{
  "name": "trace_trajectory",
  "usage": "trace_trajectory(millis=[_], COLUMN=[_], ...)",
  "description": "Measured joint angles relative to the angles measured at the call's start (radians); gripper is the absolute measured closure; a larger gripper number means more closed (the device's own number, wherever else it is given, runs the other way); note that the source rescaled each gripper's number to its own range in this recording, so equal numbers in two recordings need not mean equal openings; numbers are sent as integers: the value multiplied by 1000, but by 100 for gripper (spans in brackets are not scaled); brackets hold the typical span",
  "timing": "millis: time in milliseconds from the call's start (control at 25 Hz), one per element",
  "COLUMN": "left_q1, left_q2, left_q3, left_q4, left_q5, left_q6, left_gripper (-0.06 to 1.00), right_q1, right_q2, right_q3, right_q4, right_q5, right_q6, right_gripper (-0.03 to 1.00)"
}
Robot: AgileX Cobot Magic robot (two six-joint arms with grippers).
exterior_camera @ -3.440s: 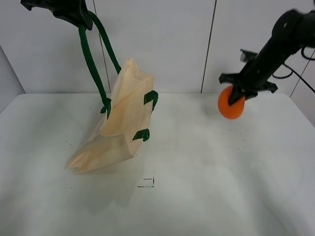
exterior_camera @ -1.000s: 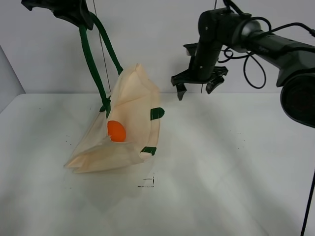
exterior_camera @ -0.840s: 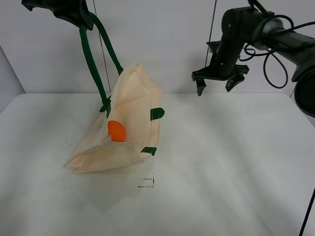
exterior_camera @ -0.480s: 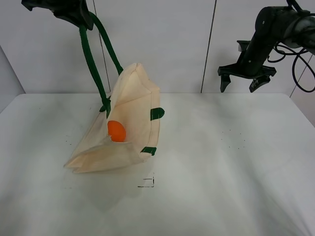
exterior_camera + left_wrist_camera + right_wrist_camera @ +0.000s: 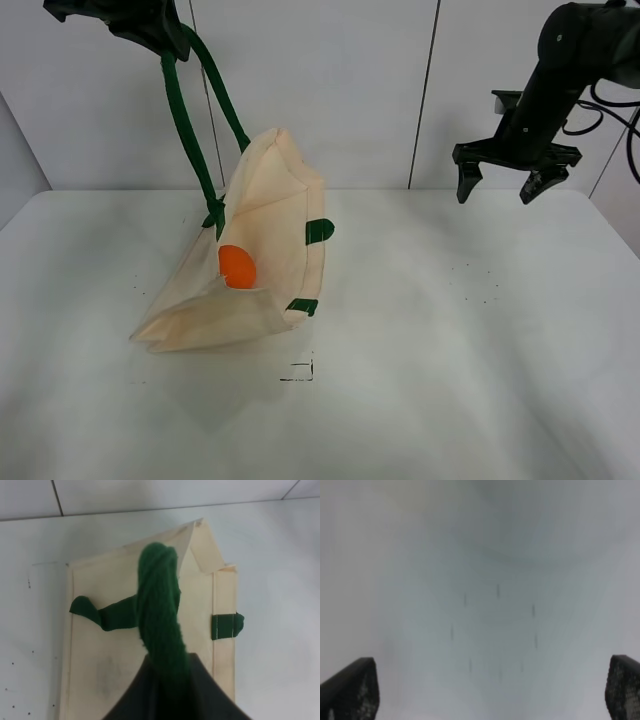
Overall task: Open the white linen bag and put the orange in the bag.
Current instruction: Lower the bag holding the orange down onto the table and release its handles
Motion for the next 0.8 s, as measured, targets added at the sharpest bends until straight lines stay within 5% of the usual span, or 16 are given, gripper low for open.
trace_trajectory(millis=[560,800], left_q1=[0,0], left_q2=[0,0], left_q3=[0,0], left_q4=[0,0], left_q5=[0,0], left_q6=[0,0], left_gripper=[94,94], right_q1=[0,0], right_q2=[-892,-1342], right_q3=[986,1267], right_q4=[-2,-5], right_q5=[0,-159], right_q6=[0,-6], right_gripper=[-3,-3])
